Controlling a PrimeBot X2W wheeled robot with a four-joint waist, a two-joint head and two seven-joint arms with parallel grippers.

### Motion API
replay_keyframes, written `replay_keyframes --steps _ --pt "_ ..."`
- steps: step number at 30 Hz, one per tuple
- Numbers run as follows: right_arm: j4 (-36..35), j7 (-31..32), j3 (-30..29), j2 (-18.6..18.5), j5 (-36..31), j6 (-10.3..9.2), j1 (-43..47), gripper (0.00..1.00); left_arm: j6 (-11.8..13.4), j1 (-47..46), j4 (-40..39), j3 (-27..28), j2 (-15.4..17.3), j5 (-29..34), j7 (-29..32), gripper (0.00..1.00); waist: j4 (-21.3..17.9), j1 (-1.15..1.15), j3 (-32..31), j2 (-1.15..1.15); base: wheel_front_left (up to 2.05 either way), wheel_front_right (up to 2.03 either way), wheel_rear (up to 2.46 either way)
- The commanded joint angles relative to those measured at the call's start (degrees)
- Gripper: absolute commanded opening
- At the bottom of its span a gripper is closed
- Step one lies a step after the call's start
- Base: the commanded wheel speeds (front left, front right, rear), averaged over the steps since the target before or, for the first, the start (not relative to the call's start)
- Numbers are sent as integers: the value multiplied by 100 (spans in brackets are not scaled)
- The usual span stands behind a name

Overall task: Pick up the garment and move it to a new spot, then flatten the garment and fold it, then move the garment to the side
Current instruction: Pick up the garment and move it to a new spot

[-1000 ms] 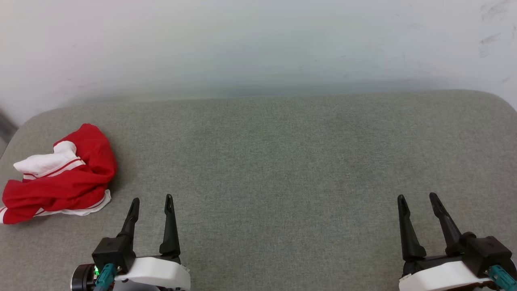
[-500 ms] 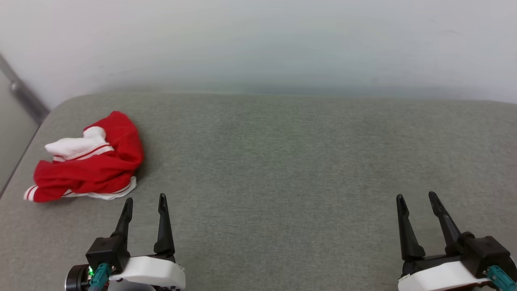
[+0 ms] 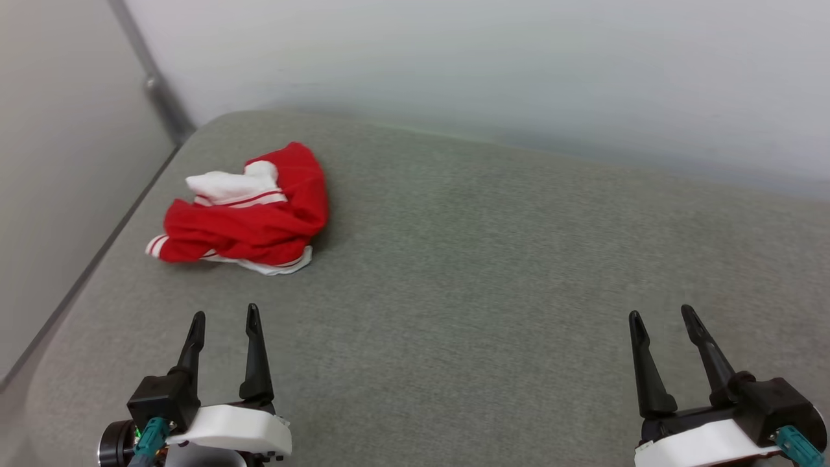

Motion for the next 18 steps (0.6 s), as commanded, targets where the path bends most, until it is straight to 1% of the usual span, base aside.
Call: replay_keyframes --steps 1,10,14,18 --pt "-32 -14 17 14 -45 -2 -15 100 1 -56 -10 33 -4 -17 -16 100 234 0 47 0 0 0 0" --pt "-59 -14 28 14 -123 -2 0 100 15 -58 4 105 -4 -103 -16 100 806 0 73 0 0 0 0" --pt "-56 -14 46 14 -140 -2 -1 100 13 -40 15 138 -4 -127 -16 100 946 0 64 0 0 0 0" --pt "-40 -14 66 14 -161 -2 -3 100 12 -33 47 169 -5 -129 -16 100 1001 0 61 0 0 0 0"
